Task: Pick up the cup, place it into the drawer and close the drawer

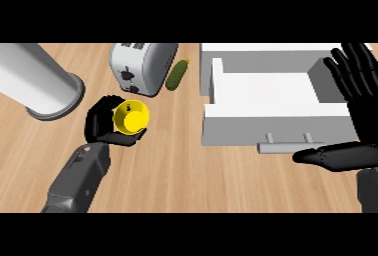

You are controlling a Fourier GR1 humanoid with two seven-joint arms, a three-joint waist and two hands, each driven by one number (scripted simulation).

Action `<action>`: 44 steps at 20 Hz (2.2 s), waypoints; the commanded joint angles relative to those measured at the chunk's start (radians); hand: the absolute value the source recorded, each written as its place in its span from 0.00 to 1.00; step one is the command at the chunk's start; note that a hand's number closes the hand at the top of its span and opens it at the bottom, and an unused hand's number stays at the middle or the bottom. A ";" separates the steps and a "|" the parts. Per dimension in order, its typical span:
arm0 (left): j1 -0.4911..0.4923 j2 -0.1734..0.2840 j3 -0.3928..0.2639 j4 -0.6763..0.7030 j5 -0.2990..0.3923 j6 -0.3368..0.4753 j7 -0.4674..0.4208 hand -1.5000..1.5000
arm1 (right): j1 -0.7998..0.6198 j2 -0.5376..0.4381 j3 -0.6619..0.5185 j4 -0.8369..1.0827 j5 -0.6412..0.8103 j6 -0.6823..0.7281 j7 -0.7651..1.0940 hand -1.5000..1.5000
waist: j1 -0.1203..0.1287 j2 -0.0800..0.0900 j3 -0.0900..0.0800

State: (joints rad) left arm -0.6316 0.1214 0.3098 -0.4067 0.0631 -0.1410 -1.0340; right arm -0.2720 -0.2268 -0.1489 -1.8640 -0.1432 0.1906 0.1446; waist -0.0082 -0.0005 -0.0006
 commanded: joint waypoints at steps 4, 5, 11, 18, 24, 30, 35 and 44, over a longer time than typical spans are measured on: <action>-0.123 -0.105 -0.085 -0.218 -0.010 0.058 0.161 1.00 | -0.006 -0.002 -0.007 0.004 0.011 -0.012 0.011 0.00 | 0.021 -0.008 0.002; -0.187 -0.080 -0.085 -0.235 -0.003 0.042 0.229 1.00 | 0.023 0.032 0.017 0.043 0.061 -0.026 -0.065 0.00 | 0.025 -0.008 0.003; -0.280 -0.120 -0.175 -0.396 0.028 0.149 0.473 1.00 | 0.068 0.019 -0.005 -0.022 0.015 -0.005 -0.037 0.00 | 0.007 -0.009 0.002; -0.414 -0.121 -0.356 -0.422 0.116 0.336 0.650 1.00 | 0.021 0.026 0.014 0.067 0.064 -0.010 -0.090 0.00 | -0.004 -0.001 0.001; -0.631 -0.121 -0.370 -0.174 0.142 0.427 0.742 1.00 | -0.048 -0.011 -0.018 0.071 0.016 0.010 -0.040 0.00 | -0.034 0.010 0.001; -0.711 -0.121 -0.444 0.029 0.164 0.501 0.750 1.00 | -0.055 0.023 0.024 0.081 0.043 0.004 -0.083 0.00 | -0.085 0.026 0.003; -0.710 -0.121 -0.541 0.096 0.209 0.416 0.815 1.00 | -0.076 0.022 0.031 0.061 0.022 0.016 -0.066 0.00 | -0.130 0.033 0.003; -0.662 -0.121 -0.665 0.107 0.253 0.392 0.806 0.00 | -0.127 0.019 0.045 0.100 0.002 0.053 -0.090 0.00 | -0.179 0.045 0.003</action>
State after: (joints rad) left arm -1.3146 0.0000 -0.3119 -0.2953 0.2899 0.2652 -0.2179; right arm -0.3702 -0.2021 -0.1026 -1.7761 -0.1270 0.2288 0.0603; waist -0.1733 0.0417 0.0024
